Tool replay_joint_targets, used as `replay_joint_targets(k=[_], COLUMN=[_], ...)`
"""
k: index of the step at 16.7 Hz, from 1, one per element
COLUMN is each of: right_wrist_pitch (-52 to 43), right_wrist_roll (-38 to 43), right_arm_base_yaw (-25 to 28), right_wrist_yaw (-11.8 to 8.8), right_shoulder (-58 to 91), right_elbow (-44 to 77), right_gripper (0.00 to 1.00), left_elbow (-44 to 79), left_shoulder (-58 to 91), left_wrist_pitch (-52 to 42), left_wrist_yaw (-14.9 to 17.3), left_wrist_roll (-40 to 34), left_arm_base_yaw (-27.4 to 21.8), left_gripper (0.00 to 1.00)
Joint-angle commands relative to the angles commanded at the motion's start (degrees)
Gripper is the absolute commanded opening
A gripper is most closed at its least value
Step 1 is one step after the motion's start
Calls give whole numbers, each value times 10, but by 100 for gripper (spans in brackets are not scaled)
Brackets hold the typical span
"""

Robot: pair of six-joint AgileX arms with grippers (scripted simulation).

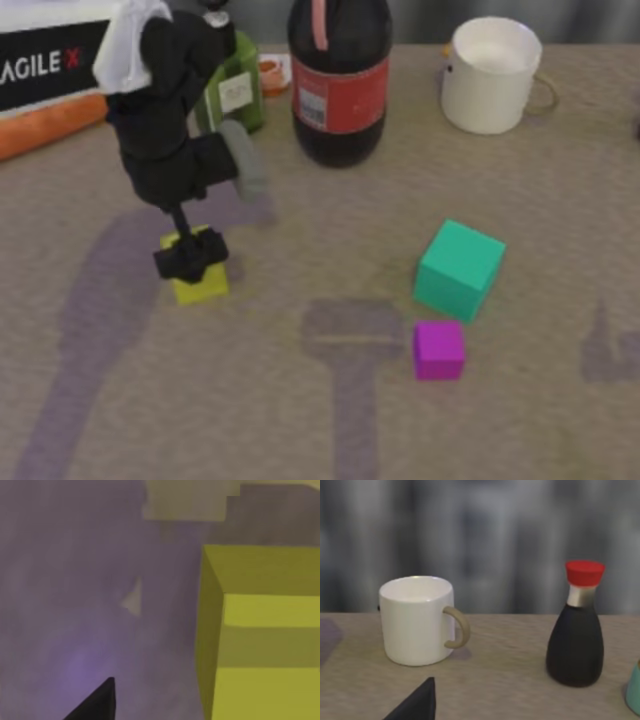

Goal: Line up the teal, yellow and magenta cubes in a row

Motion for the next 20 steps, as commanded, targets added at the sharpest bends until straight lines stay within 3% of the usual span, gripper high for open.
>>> replay_joint_targets(k=[4,9,20], right_wrist_pitch=[0,0,0], right_wrist_roll=[0,0,0], right_arm_base_yaw=[0,0,0], right_wrist_yaw=[0,0,0], right_shoulder=[0,0,0], right_elbow=[0,0,0], right_gripper=[100,100,100], left_elbow=[-53,-63,-63], left_shoulder=[36,44,44], left_wrist_pitch=[91,107,107], left_wrist_yaw=[0,0,0], left_wrist_roll=[0,1,1], left_arm_base_yaw=[0,0,0], left_gripper=[100,100,17])
